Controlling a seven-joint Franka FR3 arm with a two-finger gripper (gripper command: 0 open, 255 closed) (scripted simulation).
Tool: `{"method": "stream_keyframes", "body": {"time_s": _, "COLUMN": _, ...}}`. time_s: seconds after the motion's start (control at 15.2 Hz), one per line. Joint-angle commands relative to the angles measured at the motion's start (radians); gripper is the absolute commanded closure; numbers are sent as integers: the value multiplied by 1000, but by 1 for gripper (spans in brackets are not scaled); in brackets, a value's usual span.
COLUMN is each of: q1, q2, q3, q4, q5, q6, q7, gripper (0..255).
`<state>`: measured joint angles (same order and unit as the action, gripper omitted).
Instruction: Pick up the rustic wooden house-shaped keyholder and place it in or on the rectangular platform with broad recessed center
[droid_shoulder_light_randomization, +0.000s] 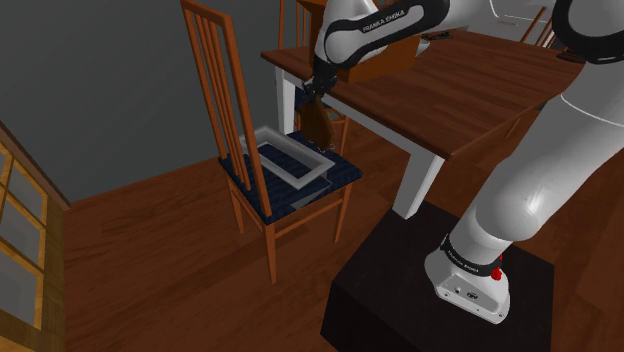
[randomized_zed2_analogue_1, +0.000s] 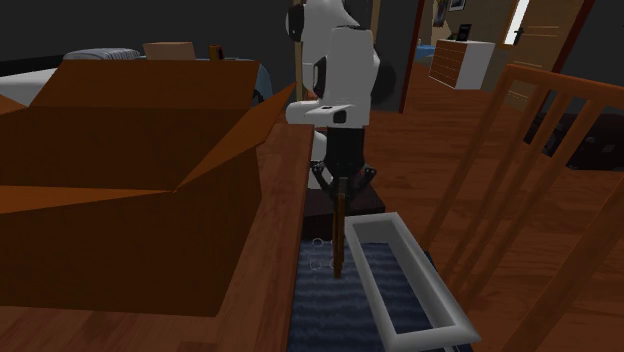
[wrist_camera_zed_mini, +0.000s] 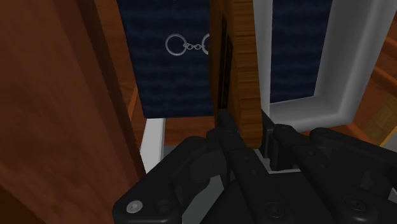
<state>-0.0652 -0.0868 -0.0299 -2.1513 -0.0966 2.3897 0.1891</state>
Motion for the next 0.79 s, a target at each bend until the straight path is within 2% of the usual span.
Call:
{"method": "stream_keyframes", "body": {"time_s": 0.0, "q1": 1, "q2": -7, "q3": 1, "q4": 19, "q5": 2, "q6": -26, "q7": -2, "gripper": 255}}
{"method": "stream_keyframes", "body": {"time_s": 0.73, "q1": 3, "q2": -39, "q3": 2, "q4": 133, "q5": 11, "q6": -172, "q7": -15, "gripper": 255}}
